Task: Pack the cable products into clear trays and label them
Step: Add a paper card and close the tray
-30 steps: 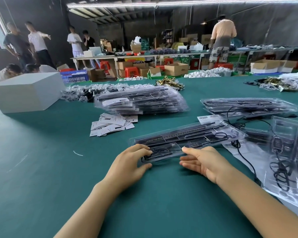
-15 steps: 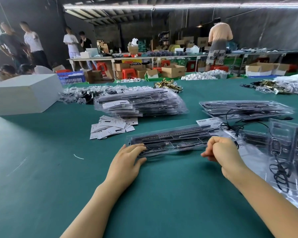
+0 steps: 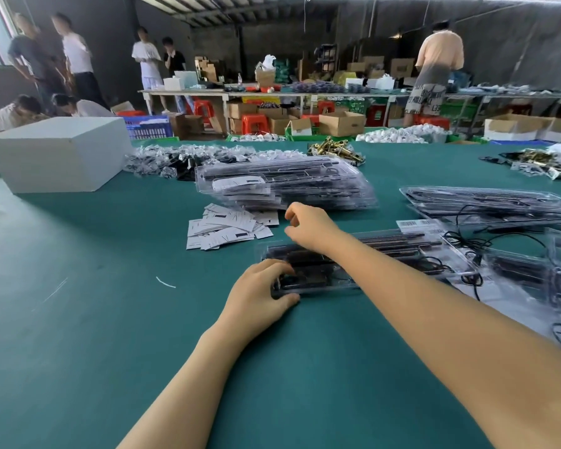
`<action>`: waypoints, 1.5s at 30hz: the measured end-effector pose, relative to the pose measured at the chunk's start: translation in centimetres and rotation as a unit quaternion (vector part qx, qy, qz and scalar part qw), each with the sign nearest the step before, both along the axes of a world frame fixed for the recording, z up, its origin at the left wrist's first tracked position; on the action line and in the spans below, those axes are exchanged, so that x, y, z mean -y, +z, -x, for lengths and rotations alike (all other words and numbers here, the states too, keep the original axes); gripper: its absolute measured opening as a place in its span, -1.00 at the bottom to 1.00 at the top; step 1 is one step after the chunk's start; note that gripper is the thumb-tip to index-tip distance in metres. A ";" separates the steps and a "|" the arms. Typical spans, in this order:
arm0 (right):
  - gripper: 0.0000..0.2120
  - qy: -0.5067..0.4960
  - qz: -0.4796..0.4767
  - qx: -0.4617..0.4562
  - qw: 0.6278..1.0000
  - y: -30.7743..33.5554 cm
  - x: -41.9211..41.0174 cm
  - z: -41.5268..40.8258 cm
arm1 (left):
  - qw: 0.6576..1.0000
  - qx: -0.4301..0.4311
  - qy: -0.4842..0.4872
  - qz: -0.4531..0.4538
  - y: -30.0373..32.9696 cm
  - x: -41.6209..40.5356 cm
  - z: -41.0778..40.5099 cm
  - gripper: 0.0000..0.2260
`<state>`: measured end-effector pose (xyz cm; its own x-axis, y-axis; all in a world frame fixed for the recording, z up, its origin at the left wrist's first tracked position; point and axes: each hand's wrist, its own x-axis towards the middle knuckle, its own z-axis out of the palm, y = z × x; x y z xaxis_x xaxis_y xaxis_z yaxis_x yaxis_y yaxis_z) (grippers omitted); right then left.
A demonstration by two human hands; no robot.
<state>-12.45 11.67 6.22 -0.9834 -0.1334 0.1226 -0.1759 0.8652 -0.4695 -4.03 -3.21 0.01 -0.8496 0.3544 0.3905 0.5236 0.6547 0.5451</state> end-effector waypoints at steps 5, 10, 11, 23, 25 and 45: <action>-0.48 0.077 -0.089 -0.012 0.993 -2.0 5.3 3.7 | 1.000 -0.016 0.006 0.011 -0.3 -0.2 0.1 -0.61; -0.46 0.106 -0.145 0.017 0.984 -3.4 7.4 5.1 | 1.000 -0.029 -0.002 -0.005 -0.4 -0.2 0.1 -0.75; -0.55 0.101 -0.141 0.014 0.985 -3.8 7.4 5.1 | 1.000 -0.029 -0.001 -0.008 -0.3 -0.2 0.1 -0.78; -0.81 0.033 -0.079 -0.125 0.988 -2.9 6.7 3.0 | 1.000 -0.021 0.009 -0.005 -0.4 -0.2 0.2 -0.81; -0.84 -0.009 -0.004 -0.176 0.984 -1.9 5.5 2.1 | 1.000 -0.026 0.010 0.006 -0.4 -0.1 0.2 -0.69; -0.88 -0.242 0.333 -0.169 0.896 -4.8 -8.2 -12.4 | 0.999 0.030 -0.015 0.040 0.3 1.0 -0.2 -0.70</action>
<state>-0.07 19.87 1.40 -0.7982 0.5115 0.3183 -0.0852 0.4271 -0.9002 -3.81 -4.17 0.34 -0.8593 0.4084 0.3079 0.5115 0.6823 0.5224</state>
